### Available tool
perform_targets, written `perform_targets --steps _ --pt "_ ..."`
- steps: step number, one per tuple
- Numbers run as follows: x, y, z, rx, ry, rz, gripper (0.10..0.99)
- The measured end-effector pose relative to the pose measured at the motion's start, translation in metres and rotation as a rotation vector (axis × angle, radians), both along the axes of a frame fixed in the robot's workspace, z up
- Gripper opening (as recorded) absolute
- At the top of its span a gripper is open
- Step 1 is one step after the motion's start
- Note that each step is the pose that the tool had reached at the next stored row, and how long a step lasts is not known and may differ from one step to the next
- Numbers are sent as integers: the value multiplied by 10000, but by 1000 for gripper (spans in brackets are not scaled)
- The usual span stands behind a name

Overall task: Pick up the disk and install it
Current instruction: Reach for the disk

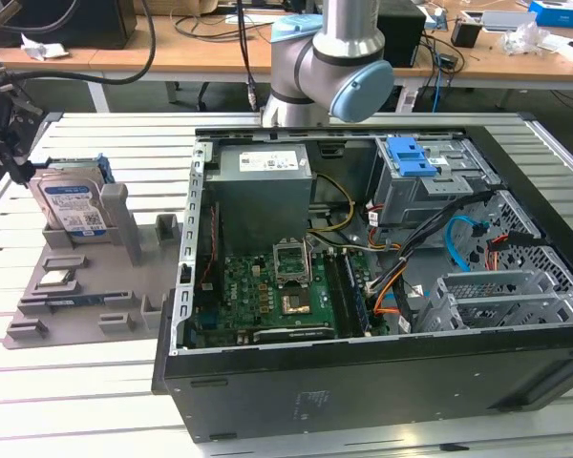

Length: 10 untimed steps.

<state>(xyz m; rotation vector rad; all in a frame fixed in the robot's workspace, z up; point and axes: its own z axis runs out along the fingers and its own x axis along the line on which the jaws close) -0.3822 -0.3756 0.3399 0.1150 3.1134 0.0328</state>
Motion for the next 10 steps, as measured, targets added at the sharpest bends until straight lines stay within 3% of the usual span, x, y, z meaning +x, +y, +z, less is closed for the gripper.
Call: perform_targets --steps 10 --pt "-23 21 -5 -9 1 0 106"
